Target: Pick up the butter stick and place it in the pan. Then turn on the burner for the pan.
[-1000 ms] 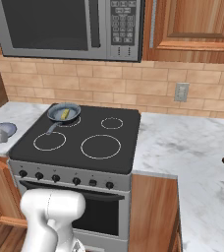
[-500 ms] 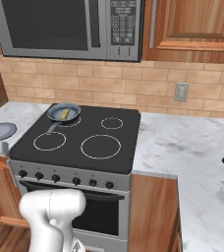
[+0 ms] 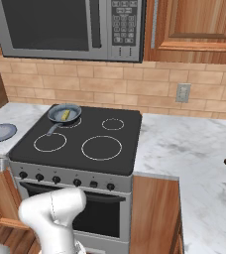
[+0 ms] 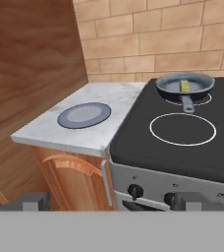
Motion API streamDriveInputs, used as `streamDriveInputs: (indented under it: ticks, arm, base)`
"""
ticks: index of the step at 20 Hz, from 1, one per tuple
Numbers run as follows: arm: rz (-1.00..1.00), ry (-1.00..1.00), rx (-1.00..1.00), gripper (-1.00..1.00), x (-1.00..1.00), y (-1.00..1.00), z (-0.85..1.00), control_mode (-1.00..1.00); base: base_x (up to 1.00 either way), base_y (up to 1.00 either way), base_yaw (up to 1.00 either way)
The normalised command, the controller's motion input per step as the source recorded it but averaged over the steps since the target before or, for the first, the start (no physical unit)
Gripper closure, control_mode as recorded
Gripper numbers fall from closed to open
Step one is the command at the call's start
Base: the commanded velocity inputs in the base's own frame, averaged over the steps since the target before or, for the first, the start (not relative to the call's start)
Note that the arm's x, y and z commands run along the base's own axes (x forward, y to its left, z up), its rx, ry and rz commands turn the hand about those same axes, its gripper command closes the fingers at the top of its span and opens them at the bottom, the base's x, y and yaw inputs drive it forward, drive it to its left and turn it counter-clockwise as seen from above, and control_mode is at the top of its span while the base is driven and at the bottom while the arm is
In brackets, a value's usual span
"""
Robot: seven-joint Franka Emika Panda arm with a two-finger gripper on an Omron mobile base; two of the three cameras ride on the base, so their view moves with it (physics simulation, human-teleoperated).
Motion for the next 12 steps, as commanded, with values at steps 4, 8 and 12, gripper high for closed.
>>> streamDriveInputs:
  ticks: [4, 8, 12]
  arm:
    - [0.00, -0.13, 0.14, -1.00, 0.00, 0.17, -0.57, -1.00]
    - [0.00, -0.08, 0.14, -1.00, 0.00, 0.17, -0.46, -1.00]
    - [0.00, -0.09, 0.13, -1.00, 0.00, 0.04, -0.40, -1.00]
  base:
    - [0.00, 0.00, 0.00]
    - [0.00, 0.00, 0.00]
    - [0.00, 0.00, 0.00]
